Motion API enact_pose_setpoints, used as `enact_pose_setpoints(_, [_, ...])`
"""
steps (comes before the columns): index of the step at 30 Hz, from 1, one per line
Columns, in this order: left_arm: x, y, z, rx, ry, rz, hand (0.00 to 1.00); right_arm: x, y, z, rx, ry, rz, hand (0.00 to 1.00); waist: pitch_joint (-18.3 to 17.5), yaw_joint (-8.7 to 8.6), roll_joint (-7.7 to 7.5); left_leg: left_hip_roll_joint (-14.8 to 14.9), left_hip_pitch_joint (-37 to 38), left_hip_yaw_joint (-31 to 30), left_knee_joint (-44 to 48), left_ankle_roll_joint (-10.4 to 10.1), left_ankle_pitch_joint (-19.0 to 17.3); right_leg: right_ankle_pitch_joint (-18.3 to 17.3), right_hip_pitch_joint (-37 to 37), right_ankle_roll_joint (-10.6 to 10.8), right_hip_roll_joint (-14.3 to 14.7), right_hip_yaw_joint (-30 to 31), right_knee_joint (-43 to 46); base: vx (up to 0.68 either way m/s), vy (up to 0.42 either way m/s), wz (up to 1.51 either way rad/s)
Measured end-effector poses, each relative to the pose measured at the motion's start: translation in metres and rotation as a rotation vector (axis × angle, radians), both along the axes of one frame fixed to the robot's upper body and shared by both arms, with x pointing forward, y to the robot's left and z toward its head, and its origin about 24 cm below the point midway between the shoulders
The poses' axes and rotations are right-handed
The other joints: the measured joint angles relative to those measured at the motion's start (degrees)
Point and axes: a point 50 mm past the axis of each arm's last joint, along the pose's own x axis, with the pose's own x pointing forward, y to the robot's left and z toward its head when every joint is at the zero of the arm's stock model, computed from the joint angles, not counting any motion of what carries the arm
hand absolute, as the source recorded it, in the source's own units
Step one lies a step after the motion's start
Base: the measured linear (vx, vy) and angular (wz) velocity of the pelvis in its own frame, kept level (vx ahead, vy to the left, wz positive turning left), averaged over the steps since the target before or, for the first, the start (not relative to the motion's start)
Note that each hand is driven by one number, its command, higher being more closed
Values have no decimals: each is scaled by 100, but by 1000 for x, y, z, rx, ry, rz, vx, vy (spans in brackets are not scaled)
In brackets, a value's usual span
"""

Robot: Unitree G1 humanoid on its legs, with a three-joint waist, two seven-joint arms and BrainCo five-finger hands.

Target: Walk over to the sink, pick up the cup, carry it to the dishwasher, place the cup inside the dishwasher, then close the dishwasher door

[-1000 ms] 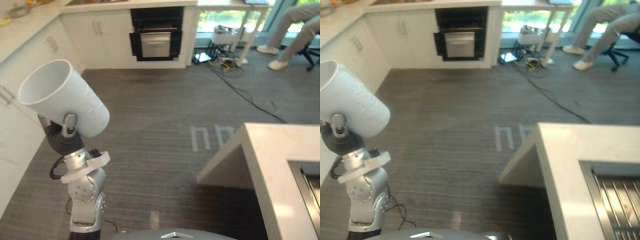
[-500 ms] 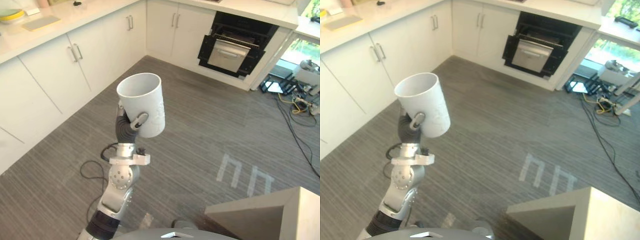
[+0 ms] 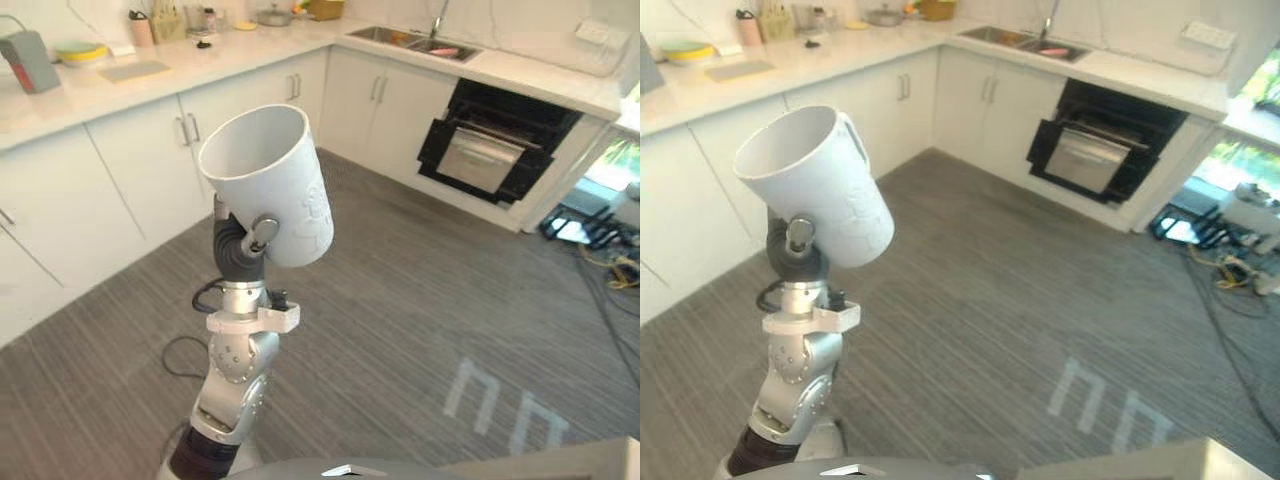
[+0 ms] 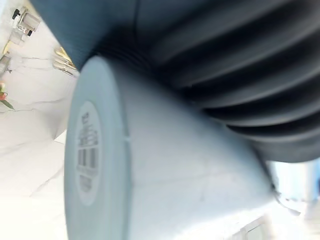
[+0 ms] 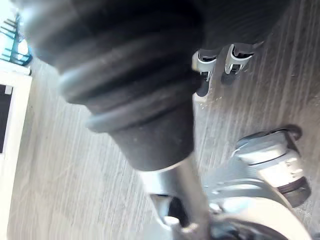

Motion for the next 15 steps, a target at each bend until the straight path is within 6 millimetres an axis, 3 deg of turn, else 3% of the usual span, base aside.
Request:
enact_pose_setpoints(1, [-2,4,-2,1,11,17,100,0,-5,0,-6,11,36,0,-8,18,60,-294,48,-171,-1362,-47,332,-14,85,24,-29,248,-193,318,257,-63])
enact_pose_setpoints(2, [-4,9,-6,6,27,38,100,-1,-4,0,-3,21,52,0,-7,49,50,-373,121,-221,-1675,198,907,-44,189,69,-38,470,-318,313,242,-78])
enact_pose_setpoints(3, [-5,11,-9,17,42,47,100,-1,-2,-1,1,24,53,0,-46,80,-1,-453,254,-154,-1685,367,823,-77,242,23,-63,692,-377,381,200,-71])
enact_pose_setpoints(4, [-4,16,-15,31,69,68,100,-1,8,-4,24,25,56,0,-71,69,-150,-505,241,-53,-1485,379,522,-1,309,56,-92,964,-363,427,138,-46])
enact_pose_setpoints(6, [-1,17,-18,31,87,76,100,-7,8,-5,28,51,51,0,-55,22,-155,-411,136,-8,-1029,423,255,133,295,171,-120,961,-221,440,172,-21])
enact_pose_setpoints(7, [0,17,-19,49,85,67,100,-8,9,-6,33,59,48,0,-132,7,-177,-449,243,71,-1099,484,58,214,55,269,-126,782,338,415,218,-16])
enact_pose_setpoints(9, [3,12,-14,67,59,34,100,-7,11,-6,37,53,43,0,-148,2,-209,-660,678,162,-1643,567,18,542,-590,896,-262,507,1821,307,151,-7])
enact_pose_setpoints(10, [4,7,-12,79,47,-6,100,-6,13,-7,45,41,22,0,-151,-5,-263,-885,1132,207,-2084,635,48,1146,-1205,1451,-487,464,3102,365,145,3])
enact_pose_setpoints(11, [3,2,-10,97,38,-42,100,-5,15,-7,51,19,-5,0,-147,-63,-272,-1075,1552,209,-2467,666,65,1298,-1711,1064,-748,207,4156,365,145,7])
enact_pose_setpoints(12, [2,-1,-10,101,39,-56,100,-3,14,-6,50,8,-10,0,-168,-109,-284,-1099,1746,196,-2584,664,65,1197,-1872,834,-786,73,4422,429,114,15])
enact_pose_setpoints(13, [2,-5,-11,109,45,-80,100,1,13,-5,41,-13,-2,0,-177,-207,-172,-1085,2033,159,-2793,681,93,898,-2133,562,-755,-229,4515,262,39,17])
enact_pose_setpoints(15, [1,-14,-10,121,36,-127,100,6,16,-4,43,-41,5,0,-244,-320,-171,-991,2374,93,-3044,614,79,449,-2483,399,-576,-515,3962,410,-5,23])
